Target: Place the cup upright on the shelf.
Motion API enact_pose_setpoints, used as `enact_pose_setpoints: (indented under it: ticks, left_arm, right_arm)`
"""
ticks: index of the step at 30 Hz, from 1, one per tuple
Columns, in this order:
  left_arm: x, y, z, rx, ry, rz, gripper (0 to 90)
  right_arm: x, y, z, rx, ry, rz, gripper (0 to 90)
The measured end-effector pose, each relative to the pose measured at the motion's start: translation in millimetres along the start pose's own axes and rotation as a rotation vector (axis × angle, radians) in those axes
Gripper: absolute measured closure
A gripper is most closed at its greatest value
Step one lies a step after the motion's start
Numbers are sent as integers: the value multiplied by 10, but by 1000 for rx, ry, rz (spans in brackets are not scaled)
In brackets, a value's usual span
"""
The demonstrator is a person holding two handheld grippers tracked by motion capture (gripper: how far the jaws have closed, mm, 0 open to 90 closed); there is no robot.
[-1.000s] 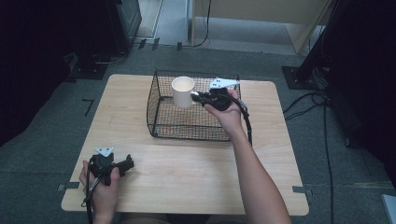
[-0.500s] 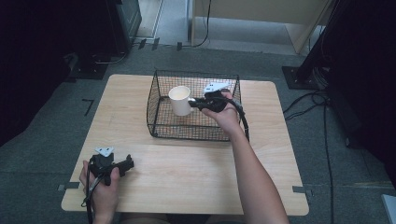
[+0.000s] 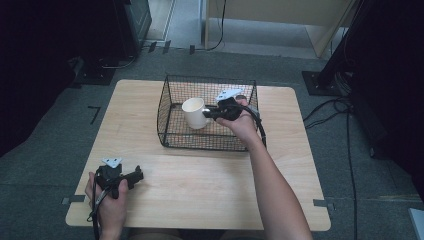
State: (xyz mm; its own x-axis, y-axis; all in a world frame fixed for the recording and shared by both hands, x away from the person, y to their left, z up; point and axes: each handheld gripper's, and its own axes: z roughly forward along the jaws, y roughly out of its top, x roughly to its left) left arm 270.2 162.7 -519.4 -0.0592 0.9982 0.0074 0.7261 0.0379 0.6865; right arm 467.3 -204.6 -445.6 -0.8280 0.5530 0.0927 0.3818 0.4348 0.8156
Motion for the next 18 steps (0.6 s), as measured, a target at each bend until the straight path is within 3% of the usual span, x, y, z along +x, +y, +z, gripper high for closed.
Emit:
enact_pose_setpoints:
  ticks: [5, 9, 11, 15, 18]
  left_arm:
    - [1, 0, 0, 0, 0, 1, 0]
    - [2, 1, 0, 0, 0, 1, 0]
    - [1, 1, 0, 0, 0, 1, 0]
    - [1, 0, 0, 0, 0, 0, 0]
    - [0, 0, 0, 0, 0, 0, 0]
  right_arm:
    - [-7, -2, 0, 51, 13, -6, 804]
    - [-64, -36, -10, 80, 40, 67, 802]
    - [-74, -42, -7, 81, 51, 80, 801]
    - [-41, -31, 37, 157, 95, 128, 790]
    - [-12, -18, 49, 180, 105, 113, 793]
